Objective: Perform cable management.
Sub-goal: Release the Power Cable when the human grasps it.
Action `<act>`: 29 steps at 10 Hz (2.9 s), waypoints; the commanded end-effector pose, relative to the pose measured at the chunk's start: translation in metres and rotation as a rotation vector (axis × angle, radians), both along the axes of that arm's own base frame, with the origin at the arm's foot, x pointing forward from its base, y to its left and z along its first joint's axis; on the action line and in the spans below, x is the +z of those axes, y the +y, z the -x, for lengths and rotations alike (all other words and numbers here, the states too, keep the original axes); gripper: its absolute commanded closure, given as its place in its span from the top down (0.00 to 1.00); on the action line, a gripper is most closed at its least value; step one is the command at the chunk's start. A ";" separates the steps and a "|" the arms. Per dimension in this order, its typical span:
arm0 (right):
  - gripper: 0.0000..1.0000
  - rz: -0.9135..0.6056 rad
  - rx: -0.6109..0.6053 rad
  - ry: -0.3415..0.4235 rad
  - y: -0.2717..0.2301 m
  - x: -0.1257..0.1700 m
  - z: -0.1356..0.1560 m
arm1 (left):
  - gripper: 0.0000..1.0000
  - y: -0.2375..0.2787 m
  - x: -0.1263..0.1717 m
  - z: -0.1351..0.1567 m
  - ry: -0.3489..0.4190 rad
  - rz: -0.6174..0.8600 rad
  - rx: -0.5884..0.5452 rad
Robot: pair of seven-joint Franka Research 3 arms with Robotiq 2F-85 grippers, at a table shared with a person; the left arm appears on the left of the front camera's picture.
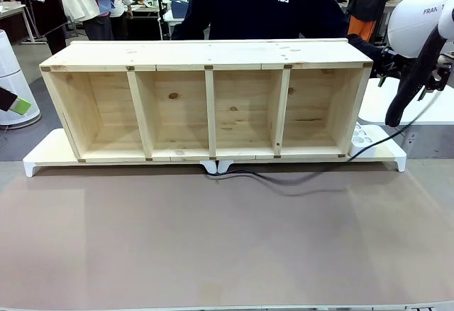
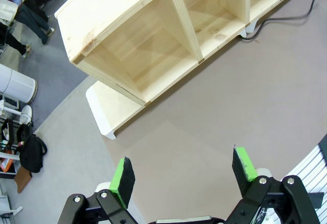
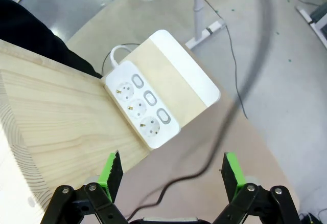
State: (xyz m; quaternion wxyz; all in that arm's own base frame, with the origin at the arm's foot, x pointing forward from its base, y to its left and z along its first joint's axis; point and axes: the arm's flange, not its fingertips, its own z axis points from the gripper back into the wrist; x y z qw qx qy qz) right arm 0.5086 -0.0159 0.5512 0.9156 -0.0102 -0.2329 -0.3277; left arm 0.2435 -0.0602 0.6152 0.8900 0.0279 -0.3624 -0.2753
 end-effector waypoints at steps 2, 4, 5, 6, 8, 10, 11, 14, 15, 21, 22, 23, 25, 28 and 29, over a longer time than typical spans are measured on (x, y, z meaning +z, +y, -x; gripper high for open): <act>1.00 0.001 0.004 -0.001 0.002 0.000 0.000 | 1.00 -0.001 0.000 0.000 -0.002 0.009 0.004; 1.00 0.001 0.004 -0.001 0.002 0.000 0.000 | 1.00 -0.001 0.000 0.000 -0.002 0.009 0.004; 1.00 0.001 0.004 -0.001 0.002 0.000 0.000 | 1.00 -0.001 0.000 0.000 -0.002 0.009 0.004; 1.00 0.001 0.004 -0.001 0.002 0.000 0.000 | 1.00 -0.001 0.000 0.000 -0.002 0.009 0.004; 1.00 0.001 0.004 -0.001 0.002 0.000 0.000 | 1.00 -0.001 0.000 0.000 -0.002 0.009 0.004; 1.00 0.001 0.004 -0.001 0.002 0.000 0.000 | 1.00 -0.001 0.000 0.000 -0.002 0.009 0.004; 1.00 0.001 0.004 -0.001 0.002 0.000 0.000 | 1.00 -0.001 0.000 0.000 -0.002 0.009 0.004; 1.00 0.001 0.004 -0.001 0.002 0.000 0.000 | 1.00 -0.001 0.000 0.000 -0.002 0.009 0.004; 1.00 0.001 0.004 -0.001 0.002 0.000 0.000 | 1.00 -0.001 0.000 0.000 -0.002 0.009 0.004; 1.00 0.001 0.004 -0.001 0.002 0.000 0.000 | 1.00 -0.001 0.000 0.000 -0.002 0.009 0.004; 1.00 0.001 0.004 -0.001 0.002 0.000 0.000 | 1.00 -0.001 0.000 0.000 -0.002 0.009 0.004; 1.00 0.001 0.004 -0.001 0.002 0.000 0.000 | 1.00 -0.001 0.000 0.000 -0.002 0.009 0.004; 1.00 0.001 0.004 -0.001 0.002 0.000 0.000 | 1.00 -0.001 0.000 0.000 -0.002 0.009 0.004; 1.00 0.001 0.004 -0.001 0.002 0.000 0.000 | 1.00 -0.001 0.000 0.000 -0.002 0.009 0.004; 1.00 0.001 0.004 -0.001 0.002 0.000 0.000 | 1.00 -0.001 0.000 0.000 -0.002 0.009 0.004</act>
